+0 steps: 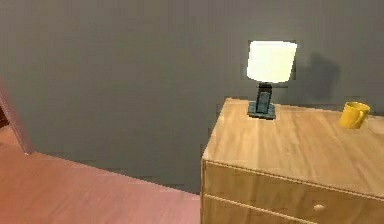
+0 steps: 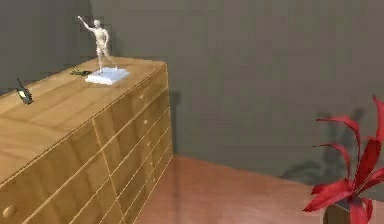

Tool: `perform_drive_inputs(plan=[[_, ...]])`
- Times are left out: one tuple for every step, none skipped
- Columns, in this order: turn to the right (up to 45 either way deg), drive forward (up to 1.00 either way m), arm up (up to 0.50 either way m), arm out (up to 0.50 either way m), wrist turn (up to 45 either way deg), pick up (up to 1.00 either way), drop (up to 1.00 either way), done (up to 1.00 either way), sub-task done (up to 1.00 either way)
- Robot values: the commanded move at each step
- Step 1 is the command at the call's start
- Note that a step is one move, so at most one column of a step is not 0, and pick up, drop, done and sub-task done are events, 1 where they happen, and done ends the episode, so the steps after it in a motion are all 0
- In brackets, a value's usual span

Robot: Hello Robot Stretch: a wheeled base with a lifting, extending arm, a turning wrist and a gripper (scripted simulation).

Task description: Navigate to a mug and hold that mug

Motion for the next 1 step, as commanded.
perform_drive_inputs(plan=[[45.0, 0.0, 0.0, 0.0, 0.0, 0.0, 0.0, 0.0, 0.0]])
